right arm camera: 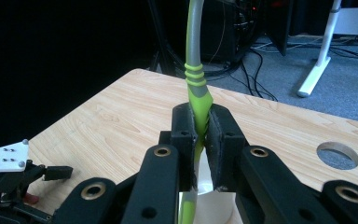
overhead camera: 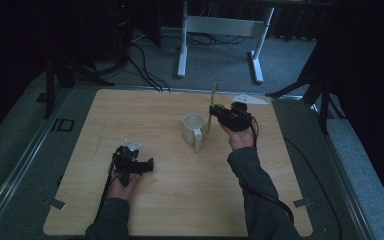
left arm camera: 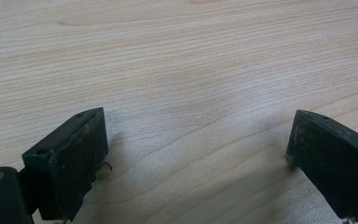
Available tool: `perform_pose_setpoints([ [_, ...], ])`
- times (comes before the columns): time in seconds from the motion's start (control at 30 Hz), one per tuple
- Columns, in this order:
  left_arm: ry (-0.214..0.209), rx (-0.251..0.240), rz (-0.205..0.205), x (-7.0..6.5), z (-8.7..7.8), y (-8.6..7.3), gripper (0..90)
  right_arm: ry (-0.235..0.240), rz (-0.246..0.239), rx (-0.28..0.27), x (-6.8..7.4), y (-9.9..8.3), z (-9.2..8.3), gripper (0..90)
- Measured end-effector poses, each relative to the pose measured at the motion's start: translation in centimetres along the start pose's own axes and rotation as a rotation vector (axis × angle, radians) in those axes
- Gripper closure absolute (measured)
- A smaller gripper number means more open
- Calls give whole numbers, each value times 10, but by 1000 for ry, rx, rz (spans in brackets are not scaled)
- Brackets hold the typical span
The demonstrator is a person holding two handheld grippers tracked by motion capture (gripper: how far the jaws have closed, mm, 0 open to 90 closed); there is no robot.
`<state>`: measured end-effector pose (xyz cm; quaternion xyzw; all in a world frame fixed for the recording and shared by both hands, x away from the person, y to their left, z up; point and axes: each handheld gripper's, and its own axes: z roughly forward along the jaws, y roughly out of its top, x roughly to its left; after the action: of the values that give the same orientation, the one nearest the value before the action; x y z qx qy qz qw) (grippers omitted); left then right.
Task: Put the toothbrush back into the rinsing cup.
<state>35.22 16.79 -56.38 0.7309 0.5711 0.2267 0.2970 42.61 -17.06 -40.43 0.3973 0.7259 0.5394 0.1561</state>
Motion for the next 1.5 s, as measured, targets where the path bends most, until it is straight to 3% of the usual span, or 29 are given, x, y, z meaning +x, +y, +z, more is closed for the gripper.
perform_pose_setpoints([
  [0.77,0,0,0,0,0,0,55,23,-31,-4,16,-4,15,819],
  [1.5,0,0,0,0,0,0,55,8,-46,22,18,-18,25,818],
])
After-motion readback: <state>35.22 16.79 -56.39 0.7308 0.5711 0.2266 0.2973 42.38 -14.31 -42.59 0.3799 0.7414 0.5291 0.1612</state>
